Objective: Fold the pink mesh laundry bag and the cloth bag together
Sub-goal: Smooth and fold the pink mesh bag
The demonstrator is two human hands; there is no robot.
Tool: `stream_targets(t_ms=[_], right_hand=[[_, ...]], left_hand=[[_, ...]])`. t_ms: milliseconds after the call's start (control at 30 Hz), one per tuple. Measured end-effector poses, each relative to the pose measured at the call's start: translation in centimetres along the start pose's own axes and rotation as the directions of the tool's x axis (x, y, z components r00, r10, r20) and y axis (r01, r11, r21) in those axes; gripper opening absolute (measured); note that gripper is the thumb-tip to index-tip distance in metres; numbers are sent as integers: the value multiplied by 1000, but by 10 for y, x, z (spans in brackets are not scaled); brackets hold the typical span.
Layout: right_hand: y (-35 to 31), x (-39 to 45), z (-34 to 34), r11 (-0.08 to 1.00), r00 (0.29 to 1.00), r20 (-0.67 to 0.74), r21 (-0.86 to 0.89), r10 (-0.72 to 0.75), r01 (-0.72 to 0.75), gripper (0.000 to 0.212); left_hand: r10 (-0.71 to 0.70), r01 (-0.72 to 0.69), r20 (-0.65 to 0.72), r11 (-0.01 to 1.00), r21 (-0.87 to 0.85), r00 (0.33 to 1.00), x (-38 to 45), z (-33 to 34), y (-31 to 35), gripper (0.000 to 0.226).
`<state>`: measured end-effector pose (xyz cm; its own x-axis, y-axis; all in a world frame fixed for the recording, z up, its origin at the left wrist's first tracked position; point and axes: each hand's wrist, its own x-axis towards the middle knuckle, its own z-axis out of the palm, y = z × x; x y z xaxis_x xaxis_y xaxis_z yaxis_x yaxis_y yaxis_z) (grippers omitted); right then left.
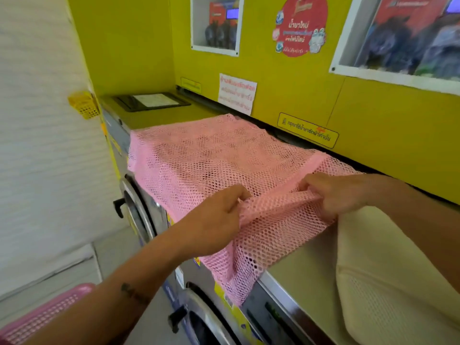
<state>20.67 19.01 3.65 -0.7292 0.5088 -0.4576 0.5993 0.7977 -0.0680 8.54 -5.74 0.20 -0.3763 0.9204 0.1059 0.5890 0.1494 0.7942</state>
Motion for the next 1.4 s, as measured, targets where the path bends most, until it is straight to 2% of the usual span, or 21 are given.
stream_targets(t_ms=[67, 100, 167, 267, 333, 367, 433, 467, 500, 533, 600, 667, 800, 900, 967, 1067, 1167, 1233, 1300, 1400], right_hand=[[0, -4, 1, 999, 1000, 17, 34, -25, 25, 80], [0, -7, 0, 999, 999, 32, 41, -35, 34, 81], [3, -12, 1, 998, 997, 65, 66, -29, 25, 91], [7, -17, 1, 993, 995, 95, 122, -6, -6, 104], [8, -17, 2, 991, 995, 94, 136, -13, 0, 106], [7, -17, 2, 990, 995, 96, 138, -17, 3, 106], [7, -17, 2, 990, 995, 96, 138, -14, 1, 105], [6, -17, 2, 991, 996, 90, 135, -14, 2, 104], [6, -18, 1, 992, 996, 84, 128, -14, 3, 103], [6, -18, 1, 992, 997, 76, 126, -15, 5, 102], [8, -19, 1, 993, 998, 54, 120, -26, 19, 99], [11, -19, 3, 991, 999, 9, 128, -44, 43, 91], [26, -15, 9, 983, 976, -191, 127, -104, 130, 44], [34, -17, 12, 990, 965, -246, 82, -88, 112, 27], [36, -22, 17, 990, 967, -239, 86, -86, 109, 28], [36, -23, 23, 991, 957, -268, 52, -108, 126, 47], [34, -22, 25, 986, 936, -328, 55, -131, 157, 44], [34, -21, 28, 989, 912, -389, 21, -129, 148, 44], [37, -19, 31, 993, 897, -426, -29, -114, 113, 54], [38, -18, 31, 995, 910, -405, -77, -91, 66, 64]], left_hand=[[-41, 39, -27, 995, -87, 999, -1, 3, -1, 4], [-44, 41, -50, 998, -57, 998, -3, 5, -2, 16], [-7, 21, -78, 984, 179, 997, -7, 10, -6, 34], [21, 27, -88, 862, 506, 996, -19, 13, -10, 34], [-36, 13, 28, 814, 581, 999, -35, 8, -16, 24], [-115, 24, 120, 813, 581, 986, -44, 2, -17, 25], [-251, 13, 332, 815, 580, 909, -58, -11, -9, 29], [-259, -11, 399, 827, 563, 880, -61, -16, -4, 27], [-227, -35, 423, 849, 528, 878, -61, -19, 1, 23], [-170, -49, 400, 875, 482, 900, -57, -21, 5, 19], [-17, -89, 272, 924, 371, 962, -45, -15, 9, 16], [102, -149, 172, 946, 288, 980, -32, 0, 10, 19], [194, -219, 106, 913, 344, 975, -18, 31, 10, 23], [194, -211, 84, 911, 355, 977, -15, 26, 4, 18], [203, -205, 43, 915, 349, 978, -18, 24, 4, 20], [263, -207, -70, 874, 440, 962, -19, 37, 19, 32], [147, -128, 4, 847, 516, 989, -10, 54, 26, 44], [69, -82, 45, 847, 525, 997, -4, 54, 24, 41], [58, -70, 40, 854, 516, 998, 1, 50, 21, 33], [89, -87, 24, 813, 576, 996, 4, 47, 20, 36]])
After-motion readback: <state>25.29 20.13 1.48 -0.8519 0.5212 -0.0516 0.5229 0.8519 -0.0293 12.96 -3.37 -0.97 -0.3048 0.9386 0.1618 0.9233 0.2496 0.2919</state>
